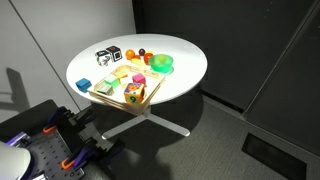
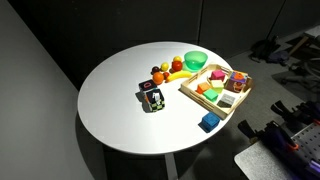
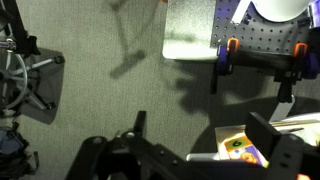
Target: Put the block inside the box
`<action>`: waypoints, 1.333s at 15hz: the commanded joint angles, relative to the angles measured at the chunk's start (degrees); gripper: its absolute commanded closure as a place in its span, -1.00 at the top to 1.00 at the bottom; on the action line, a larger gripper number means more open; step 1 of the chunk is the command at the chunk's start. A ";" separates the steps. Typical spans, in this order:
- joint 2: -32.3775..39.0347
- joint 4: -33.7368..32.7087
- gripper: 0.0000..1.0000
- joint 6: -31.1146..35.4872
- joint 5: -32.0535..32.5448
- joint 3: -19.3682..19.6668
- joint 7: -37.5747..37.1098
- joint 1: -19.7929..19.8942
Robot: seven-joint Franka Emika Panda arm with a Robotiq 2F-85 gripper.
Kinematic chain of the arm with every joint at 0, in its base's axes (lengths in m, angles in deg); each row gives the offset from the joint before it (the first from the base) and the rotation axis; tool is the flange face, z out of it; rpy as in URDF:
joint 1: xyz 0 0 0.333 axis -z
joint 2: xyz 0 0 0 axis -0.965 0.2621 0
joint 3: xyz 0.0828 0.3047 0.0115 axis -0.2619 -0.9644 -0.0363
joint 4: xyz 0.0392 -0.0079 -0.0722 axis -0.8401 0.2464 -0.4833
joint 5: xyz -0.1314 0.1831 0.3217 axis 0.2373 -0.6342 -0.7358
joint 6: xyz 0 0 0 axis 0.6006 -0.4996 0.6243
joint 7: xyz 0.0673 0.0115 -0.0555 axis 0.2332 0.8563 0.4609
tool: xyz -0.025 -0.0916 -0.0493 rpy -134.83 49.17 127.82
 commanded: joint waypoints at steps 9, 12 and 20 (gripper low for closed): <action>1.33 1.42 1.00 0.92 -1.22 1.80 -0.06 -3.51; 1.78 3.29 1.00 2.51 -1.99 1.45 -0.05 -4.87; 4.90 8.27 1.00 10.85 -9.22 -0.54 -0.44 -9.44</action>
